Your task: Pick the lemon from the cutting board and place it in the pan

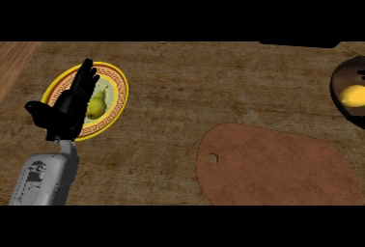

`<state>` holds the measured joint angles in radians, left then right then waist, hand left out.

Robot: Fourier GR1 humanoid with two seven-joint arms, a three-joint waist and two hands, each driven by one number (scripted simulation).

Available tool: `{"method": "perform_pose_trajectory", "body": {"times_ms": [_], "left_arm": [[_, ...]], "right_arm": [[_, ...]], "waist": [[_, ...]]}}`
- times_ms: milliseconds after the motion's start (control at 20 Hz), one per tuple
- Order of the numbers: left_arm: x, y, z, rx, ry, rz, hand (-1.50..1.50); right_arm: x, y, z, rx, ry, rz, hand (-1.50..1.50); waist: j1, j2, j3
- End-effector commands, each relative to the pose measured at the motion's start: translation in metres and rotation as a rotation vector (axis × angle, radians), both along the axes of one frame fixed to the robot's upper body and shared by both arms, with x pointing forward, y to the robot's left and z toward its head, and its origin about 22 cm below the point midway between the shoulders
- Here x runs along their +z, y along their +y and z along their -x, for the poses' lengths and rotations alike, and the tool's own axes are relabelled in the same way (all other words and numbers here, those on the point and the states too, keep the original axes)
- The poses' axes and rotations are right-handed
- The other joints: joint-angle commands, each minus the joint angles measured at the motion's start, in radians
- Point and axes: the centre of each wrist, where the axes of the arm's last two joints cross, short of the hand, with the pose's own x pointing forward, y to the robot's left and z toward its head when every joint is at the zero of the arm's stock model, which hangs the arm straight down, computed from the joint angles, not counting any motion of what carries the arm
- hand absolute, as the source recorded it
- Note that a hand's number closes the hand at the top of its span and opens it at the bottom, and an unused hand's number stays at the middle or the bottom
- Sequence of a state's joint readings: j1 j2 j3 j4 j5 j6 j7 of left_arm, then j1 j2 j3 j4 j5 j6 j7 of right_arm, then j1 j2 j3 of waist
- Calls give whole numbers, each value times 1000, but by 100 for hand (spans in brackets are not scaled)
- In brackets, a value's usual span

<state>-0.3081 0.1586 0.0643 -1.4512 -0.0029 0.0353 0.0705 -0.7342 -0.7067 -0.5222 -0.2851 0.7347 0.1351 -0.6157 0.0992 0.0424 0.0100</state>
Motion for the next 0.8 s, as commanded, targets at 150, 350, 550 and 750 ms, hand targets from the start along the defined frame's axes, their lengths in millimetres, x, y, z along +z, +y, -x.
{"method": "perform_pose_trajectory", "body": {"times_ms": [150,350,550,750], "left_arm": [[1,7,-1,27,-7,-5,0],[-2,0,3,32,4,0,0],[-17,5,6,51,31,-2,0],[-8,14,6,77,23,-3,0]], "right_arm": [[-6,-9,9,51,-148,-140,-150],[7,-22,14,-3,-278,-313,-150],[9,-46,37,28,-251,-431,-150],[19,-81,76,127,-200,-550,-150]], "waist": [[-22,-5,2],[-38,-13,1],[-51,-12,-1],[-78,-24,-1]]}}
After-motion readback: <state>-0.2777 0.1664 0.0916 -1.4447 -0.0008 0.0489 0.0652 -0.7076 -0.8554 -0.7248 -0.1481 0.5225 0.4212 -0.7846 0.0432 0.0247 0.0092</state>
